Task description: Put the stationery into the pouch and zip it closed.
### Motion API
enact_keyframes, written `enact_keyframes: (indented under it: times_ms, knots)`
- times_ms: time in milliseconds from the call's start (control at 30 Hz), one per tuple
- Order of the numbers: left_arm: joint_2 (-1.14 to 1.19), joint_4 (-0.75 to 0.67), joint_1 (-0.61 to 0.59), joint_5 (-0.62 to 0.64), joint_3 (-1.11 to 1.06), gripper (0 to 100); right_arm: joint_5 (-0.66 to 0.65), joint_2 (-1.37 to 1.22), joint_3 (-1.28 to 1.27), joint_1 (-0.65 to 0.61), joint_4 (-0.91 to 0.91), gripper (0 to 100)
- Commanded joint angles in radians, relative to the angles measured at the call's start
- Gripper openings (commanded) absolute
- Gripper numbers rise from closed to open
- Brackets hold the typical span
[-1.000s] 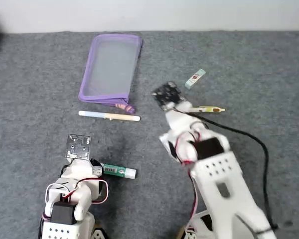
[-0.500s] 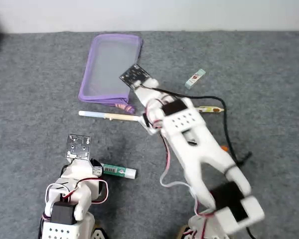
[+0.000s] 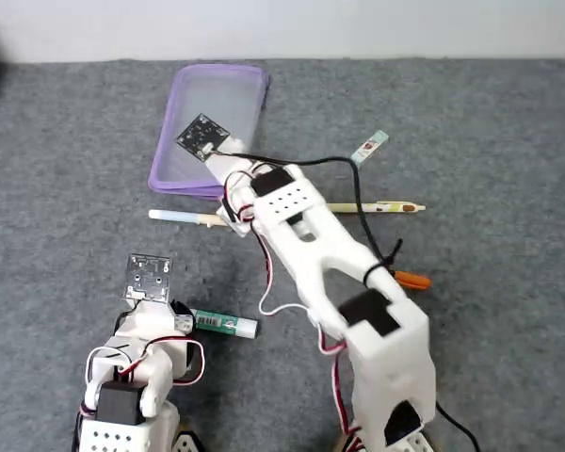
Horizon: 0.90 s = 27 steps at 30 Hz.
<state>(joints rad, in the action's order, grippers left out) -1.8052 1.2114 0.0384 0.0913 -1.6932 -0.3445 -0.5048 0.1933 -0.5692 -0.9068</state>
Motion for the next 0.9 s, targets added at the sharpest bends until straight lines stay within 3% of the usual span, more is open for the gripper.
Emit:
enact_keyframes:
  times_ms: [0,267,433,867]
  knots:
    - [-0.009,0.009,-0.005,0.008,0.010,1,-0.009,-0.033,0.110,-0.015,0.013,26.4]
    - [-0.009,0.009,-0.005,0.008,0.010,1,-0.009,-0.177,0.180,0.016,0.010,24.2]
    - [-0.009,0.009,-0.005,0.008,0.010,1,-0.015,-0.166,0.239,0.050,-0.050,0.2]
    - [-0.009,0.009,-0.005,0.008,0.010,1,-0.080,0.102,0.282,0.071,-0.306,0.9]
